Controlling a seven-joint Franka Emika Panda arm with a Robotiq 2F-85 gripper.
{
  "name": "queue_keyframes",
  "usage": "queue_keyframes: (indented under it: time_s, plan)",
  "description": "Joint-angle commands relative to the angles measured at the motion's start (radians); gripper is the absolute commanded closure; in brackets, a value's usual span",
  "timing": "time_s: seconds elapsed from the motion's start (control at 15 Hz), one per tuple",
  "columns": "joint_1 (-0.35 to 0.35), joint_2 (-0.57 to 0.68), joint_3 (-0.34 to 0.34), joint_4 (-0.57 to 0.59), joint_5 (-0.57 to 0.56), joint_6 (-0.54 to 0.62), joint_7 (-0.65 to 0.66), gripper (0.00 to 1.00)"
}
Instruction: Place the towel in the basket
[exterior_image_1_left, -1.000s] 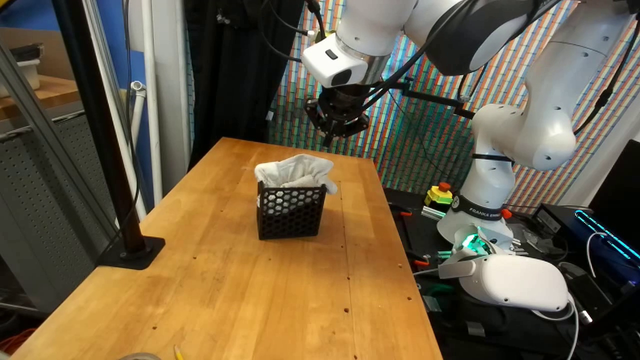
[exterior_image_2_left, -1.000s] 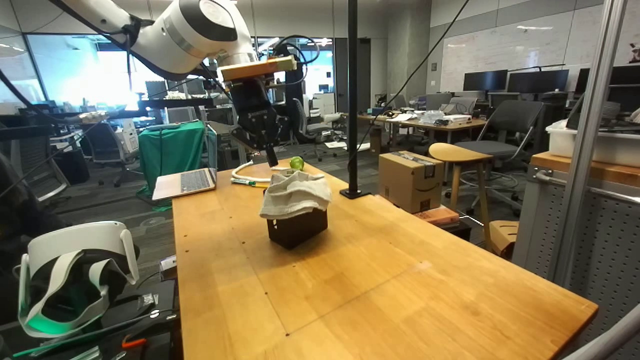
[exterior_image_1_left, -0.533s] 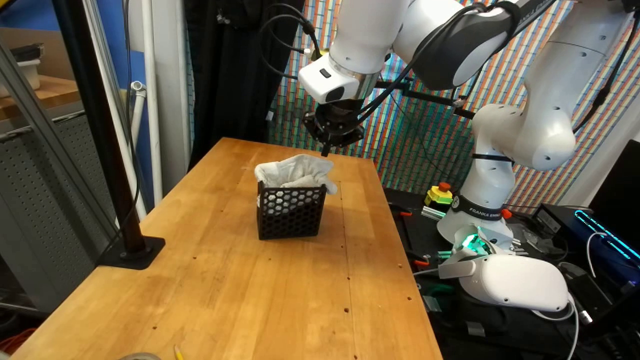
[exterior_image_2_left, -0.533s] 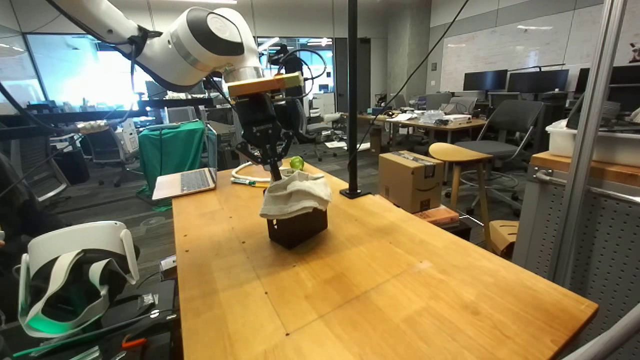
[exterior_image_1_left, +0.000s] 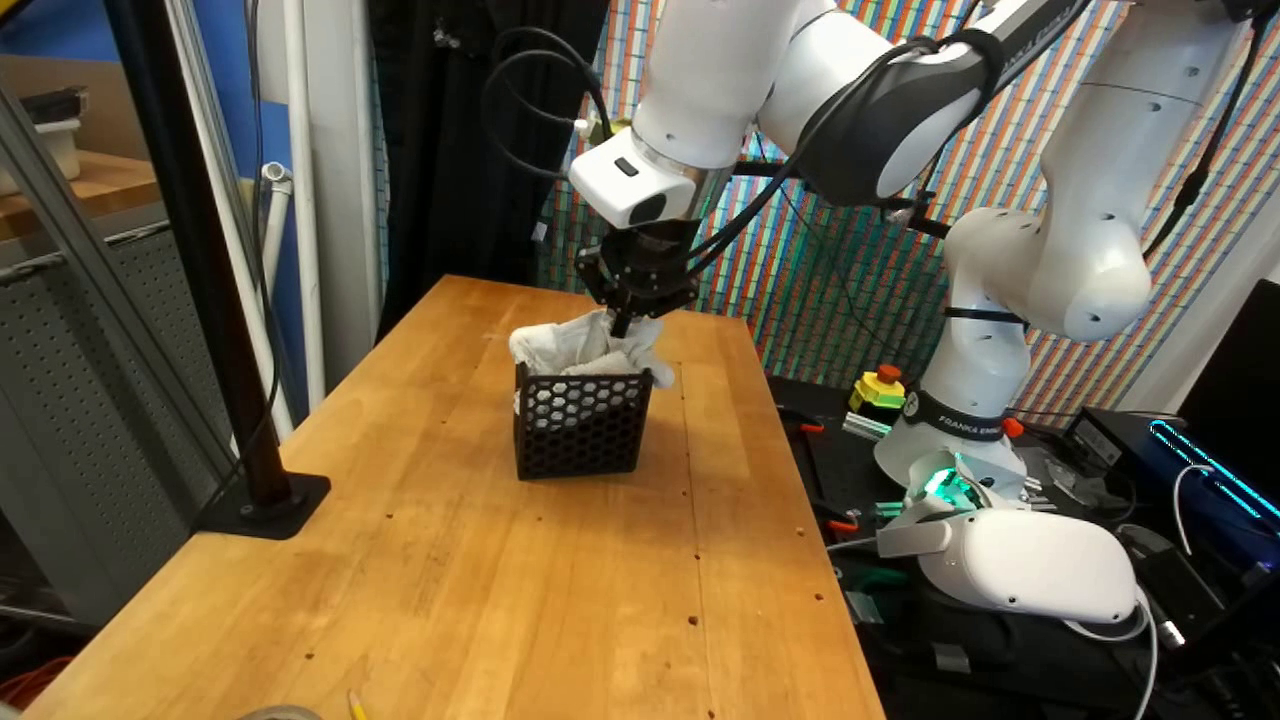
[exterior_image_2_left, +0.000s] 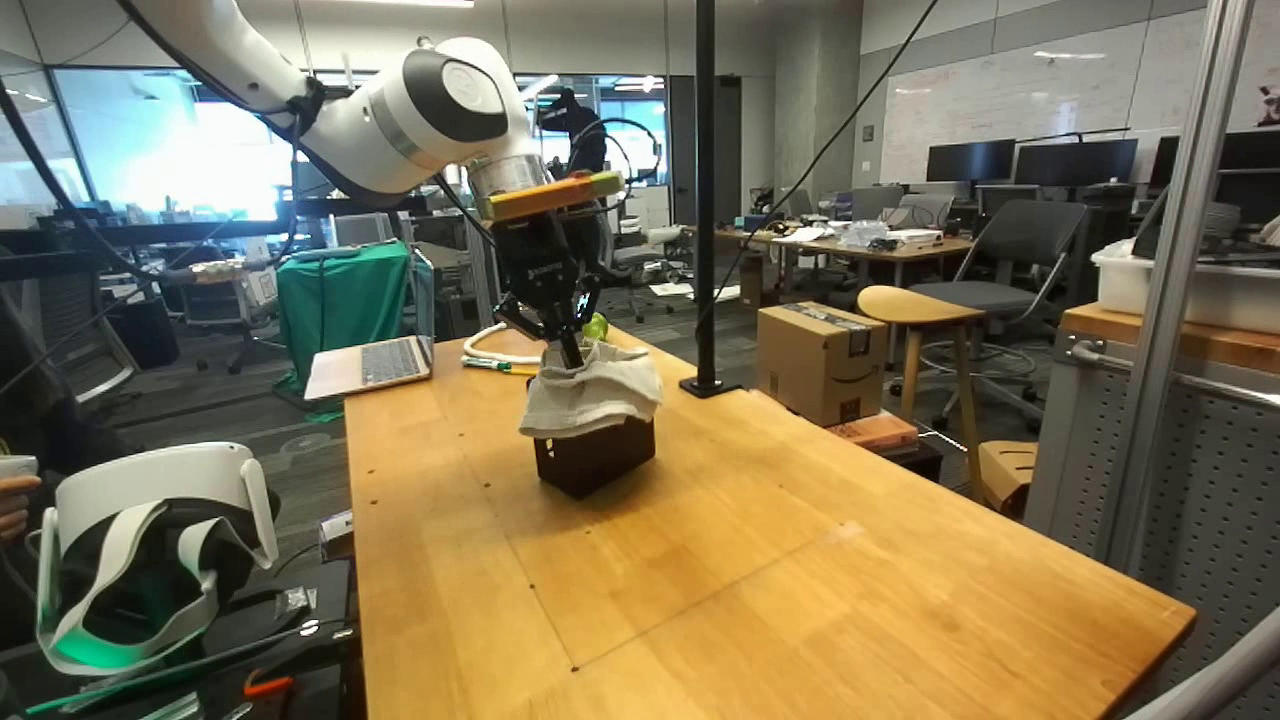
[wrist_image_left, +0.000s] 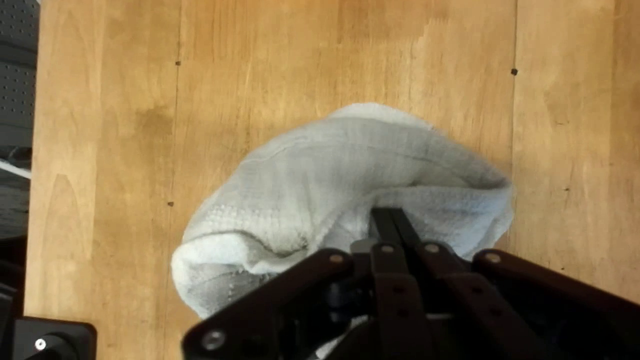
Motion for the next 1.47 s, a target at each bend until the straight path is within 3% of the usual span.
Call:
queue_keyframes:
  time_s: [0.0,0.67,1.4]
  plan:
    - [-0.011,0.036,0.003,0.036,0.005,0.029,-0.039,0.95]
    - [-0.002,-0.075,0.023,0.055,-0.023,-0.219,-0.001,0.95]
    - [-0.027,0.012,-0.006,0.046,-0.009,-0.172,-0.073,0.95]
